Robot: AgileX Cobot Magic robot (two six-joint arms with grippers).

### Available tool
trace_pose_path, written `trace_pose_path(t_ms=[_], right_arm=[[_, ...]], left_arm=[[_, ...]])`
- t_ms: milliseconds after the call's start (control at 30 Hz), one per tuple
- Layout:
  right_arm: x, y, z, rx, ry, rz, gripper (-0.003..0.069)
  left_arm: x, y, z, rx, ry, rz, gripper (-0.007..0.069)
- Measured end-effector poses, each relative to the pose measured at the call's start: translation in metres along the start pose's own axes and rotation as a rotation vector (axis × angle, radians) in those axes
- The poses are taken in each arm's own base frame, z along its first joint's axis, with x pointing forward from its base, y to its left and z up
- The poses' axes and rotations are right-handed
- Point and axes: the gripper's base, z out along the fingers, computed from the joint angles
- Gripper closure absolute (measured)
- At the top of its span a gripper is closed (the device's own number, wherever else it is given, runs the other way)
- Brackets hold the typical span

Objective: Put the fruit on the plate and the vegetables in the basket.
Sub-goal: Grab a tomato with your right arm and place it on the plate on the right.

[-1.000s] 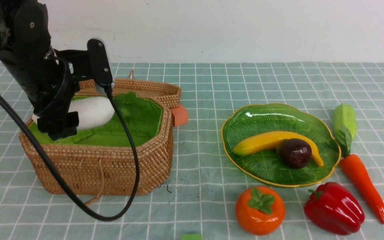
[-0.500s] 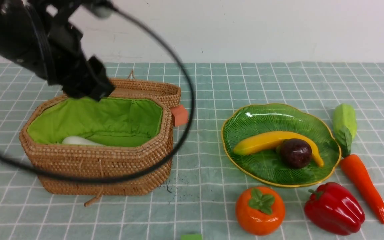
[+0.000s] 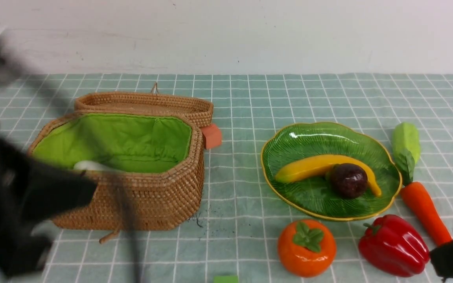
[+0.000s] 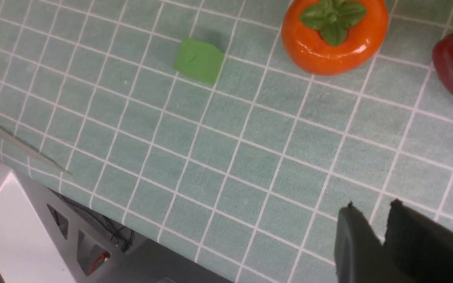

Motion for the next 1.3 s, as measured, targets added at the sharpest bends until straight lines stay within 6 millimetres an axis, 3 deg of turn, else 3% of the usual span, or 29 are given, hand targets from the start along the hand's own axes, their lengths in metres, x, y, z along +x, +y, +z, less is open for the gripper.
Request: trace_pose_path(t_ms=[33,67,100,167,333,533,600,700,733,767,867,1067,1300], right_arm=[[-0.004,-0.002,0.007,0.005,0.028,0.009,0.0529],[-0.004,-0.002,0.008,0.005,0.033,0.010,0.0529],[-0.009,-0.005,0.017,0.010,0.063,0.037,0.0529],[-0.018,-0.009,0.033,0.014,0.091,0.079,0.0529],[-0.034,-0.007,0.077,0.021,0.193,0.138,0.0528],[-0.052,-0.008,0.122,0.079,0.214,0.159,0.0450],[-0.059,-0.016,0.132,0.100,0.187,0.195,0.0388],[-0.068,-0.035,0.153,0.127,0.185,0.274,0.0232],[-0.068,-0.036,0.154,0.128,0.185,0.274,0.0232],[-0.071,-0.042,0.161,0.136,0.173,0.295,0.0167],[-0.075,-0.049,0.174,0.140,0.151,0.317,0.0097],[-0.075,-0.054,0.202,0.106,0.180,0.335,0.0076],[-0.075,-0.051,0.216,0.035,0.201,0.352,0.0075]], left_arm=[[0.018,-0.001,-0.004,0.010,-0.038,-0.013,0.0638],[0.018,-0.001,-0.004,0.013,-0.038,-0.016,0.0638],[0.041,-0.002,-0.005,0.030,-0.077,-0.040,0.0638],[0.068,-0.003,-0.008,0.059,-0.168,-0.083,0.0638],[0.106,-0.004,-0.007,0.109,-0.281,-0.128,0.0638],[0.111,-0.006,-0.010,0.136,-0.340,-0.118,0.0638],[0.111,-0.007,-0.011,0.141,-0.345,-0.111,0.0638],[0.111,-0.008,-0.011,0.150,-0.342,-0.093,0.0638],[0.111,-0.008,-0.011,0.151,-0.343,-0.092,0.0638],[0.112,-0.008,-0.010,0.155,-0.330,-0.084,0.0638],[0.115,-0.009,-0.010,0.164,-0.300,-0.078,0.0638],[0.116,-0.010,-0.010,0.176,-0.285,-0.085,0.0638],[0.115,-0.012,-0.010,0.201,-0.288,-0.115,0.0638]])
